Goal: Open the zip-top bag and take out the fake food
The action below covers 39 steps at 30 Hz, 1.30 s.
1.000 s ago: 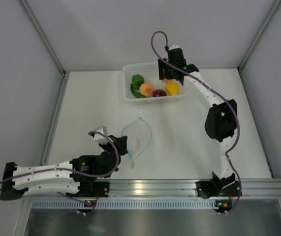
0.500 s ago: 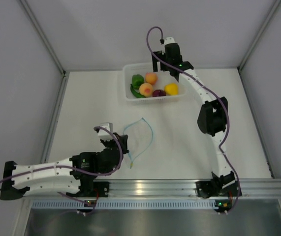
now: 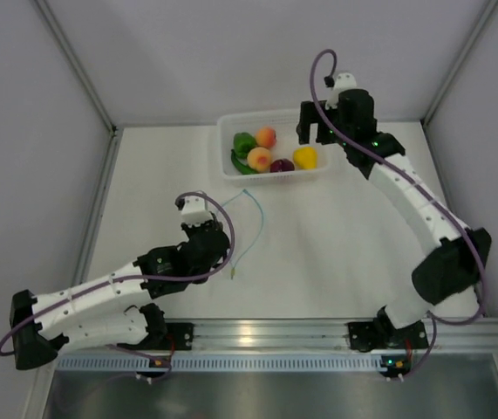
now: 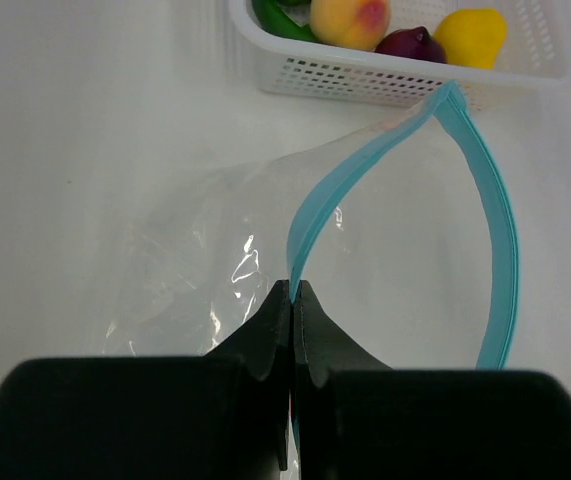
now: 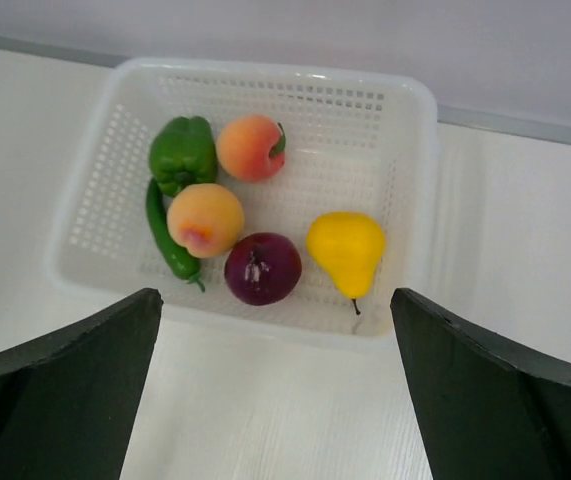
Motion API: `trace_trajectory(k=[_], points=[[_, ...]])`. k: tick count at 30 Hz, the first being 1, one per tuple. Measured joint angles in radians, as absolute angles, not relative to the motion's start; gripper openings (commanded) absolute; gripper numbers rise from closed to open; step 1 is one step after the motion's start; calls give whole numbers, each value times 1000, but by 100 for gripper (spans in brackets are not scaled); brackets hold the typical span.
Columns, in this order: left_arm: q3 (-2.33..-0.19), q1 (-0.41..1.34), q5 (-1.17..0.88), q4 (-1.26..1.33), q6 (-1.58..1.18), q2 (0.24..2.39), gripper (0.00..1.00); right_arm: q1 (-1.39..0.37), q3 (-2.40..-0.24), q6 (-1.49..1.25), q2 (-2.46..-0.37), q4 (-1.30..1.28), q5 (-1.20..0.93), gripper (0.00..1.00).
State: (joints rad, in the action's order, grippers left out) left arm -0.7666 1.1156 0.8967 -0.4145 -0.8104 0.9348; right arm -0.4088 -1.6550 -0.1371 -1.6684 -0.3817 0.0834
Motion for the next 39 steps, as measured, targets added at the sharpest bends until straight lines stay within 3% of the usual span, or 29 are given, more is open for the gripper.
trace_trajectory(k=[4,11,17,22,27,30,31,33,34,37,38,39], points=[[-857,1069,917,-507,-785,945,0,-406,-1422,-166,-1370,-380,45,99],[-994,914,1005,-628,-654,951,0,-404,-1074,-215,-1045,-411,51,99],[-1062,739,1077,-656,-456,1038,0,-403,-976,-249,-862,-480,112,99],[-1091,521,1002,-659,-326,1258,0,-403,-968,-255,-698,-540,152,100],[-1100,432,912,-667,-293,1494,0,-403,-960,-255,-563,-611,166,99],[-1103,417,861,-675,-314,1559,16,-403,-960,-254,-524,-649,165,99],[-1105,414,839,-678,-323,1569,30,-403,-960,-254,-516,-660,164,99],[-1112,413,791,-680,-355,1585,38,-403,-958,-254,-505,-674,163,99],[-1114,413,766,-682,-372,1587,48,-403,-955,-254,-501,-680,162,99],[-1114,414,717,-682,-423,1586,59,-403,-955,-254,-499,-691,157,99],[-1114,414,706,-682,-442,1585,70,-403,-955,-254,-499,-693,155,99],[-1114,414,694,-682,-452,1577,76,-403,-955,-254,-499,-695,152,99]])
